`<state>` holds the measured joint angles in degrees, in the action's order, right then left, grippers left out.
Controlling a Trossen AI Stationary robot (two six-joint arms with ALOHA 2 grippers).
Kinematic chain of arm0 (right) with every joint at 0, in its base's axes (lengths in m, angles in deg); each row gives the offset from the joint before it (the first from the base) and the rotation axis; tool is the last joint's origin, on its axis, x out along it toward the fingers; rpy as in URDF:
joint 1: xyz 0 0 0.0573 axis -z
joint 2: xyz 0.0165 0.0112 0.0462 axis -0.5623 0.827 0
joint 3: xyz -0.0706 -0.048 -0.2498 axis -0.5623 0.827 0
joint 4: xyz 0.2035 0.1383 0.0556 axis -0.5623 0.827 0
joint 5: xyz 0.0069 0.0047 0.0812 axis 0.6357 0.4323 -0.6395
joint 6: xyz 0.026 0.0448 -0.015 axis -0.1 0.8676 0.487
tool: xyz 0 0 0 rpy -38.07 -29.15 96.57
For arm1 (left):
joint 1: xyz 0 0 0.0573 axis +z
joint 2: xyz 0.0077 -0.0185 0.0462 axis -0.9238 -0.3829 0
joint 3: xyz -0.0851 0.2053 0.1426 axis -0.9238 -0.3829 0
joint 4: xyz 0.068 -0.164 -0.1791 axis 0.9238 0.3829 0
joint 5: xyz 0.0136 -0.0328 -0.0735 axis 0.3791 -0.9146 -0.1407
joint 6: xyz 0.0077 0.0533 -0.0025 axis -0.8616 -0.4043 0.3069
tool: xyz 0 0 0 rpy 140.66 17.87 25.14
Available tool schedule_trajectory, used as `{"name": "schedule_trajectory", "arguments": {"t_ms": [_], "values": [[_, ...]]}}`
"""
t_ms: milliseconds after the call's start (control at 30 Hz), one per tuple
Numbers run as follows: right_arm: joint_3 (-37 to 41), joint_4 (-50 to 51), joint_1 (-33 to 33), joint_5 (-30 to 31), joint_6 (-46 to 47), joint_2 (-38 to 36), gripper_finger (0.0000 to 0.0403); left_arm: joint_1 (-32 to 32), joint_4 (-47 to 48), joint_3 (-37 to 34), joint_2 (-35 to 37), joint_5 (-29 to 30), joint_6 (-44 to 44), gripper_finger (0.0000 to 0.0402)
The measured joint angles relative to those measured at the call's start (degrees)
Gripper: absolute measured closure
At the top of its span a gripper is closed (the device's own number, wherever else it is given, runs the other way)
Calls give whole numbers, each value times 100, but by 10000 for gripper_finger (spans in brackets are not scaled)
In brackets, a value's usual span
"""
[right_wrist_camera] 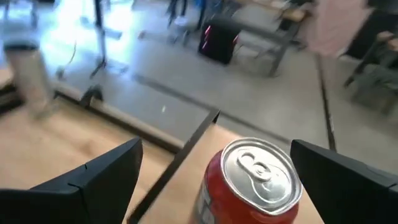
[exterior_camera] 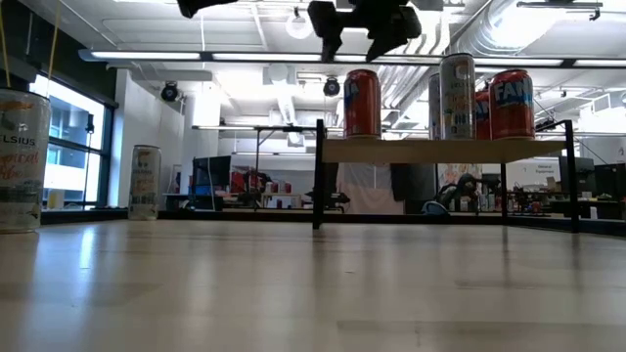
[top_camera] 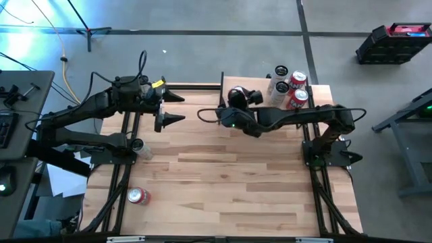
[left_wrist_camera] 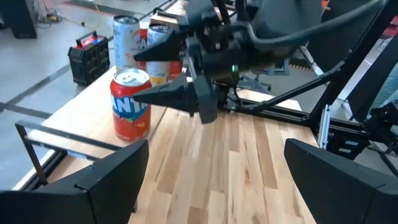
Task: Place canned beverage on shelf
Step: Put the orange soda can on the shelf
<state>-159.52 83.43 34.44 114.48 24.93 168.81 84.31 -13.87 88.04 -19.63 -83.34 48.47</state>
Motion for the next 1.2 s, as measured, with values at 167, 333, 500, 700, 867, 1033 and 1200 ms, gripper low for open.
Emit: {"name": "schedule_trajectory", "arguments": {"t_ms": [167,333,500,700,867,1033,1200], "values": [[-674,1241,284,-931,-54,0,9,0,37,0,7,2,63,37],[-1101,2040,505,-1633,-629,0,9,0,50,0,7,3,63,37],[-1403,2294,751,-2584,-1527,2,9,2,49,-1,7,11,61,37],[-1548,2416,1079,-3093,-2457,2,9,2,47,0,7,11,61,37],[-1548,2648,1182,-3104,-2861,2,9,2,47,-2,4,14,68,37],[-1548,2895,1187,-3111,-2878,2,9,2,44,0,4,15,112,37],[-1544,3142,1185,-3113,-2843,-23,9,2,44,-1,4,16,205,37]]}}
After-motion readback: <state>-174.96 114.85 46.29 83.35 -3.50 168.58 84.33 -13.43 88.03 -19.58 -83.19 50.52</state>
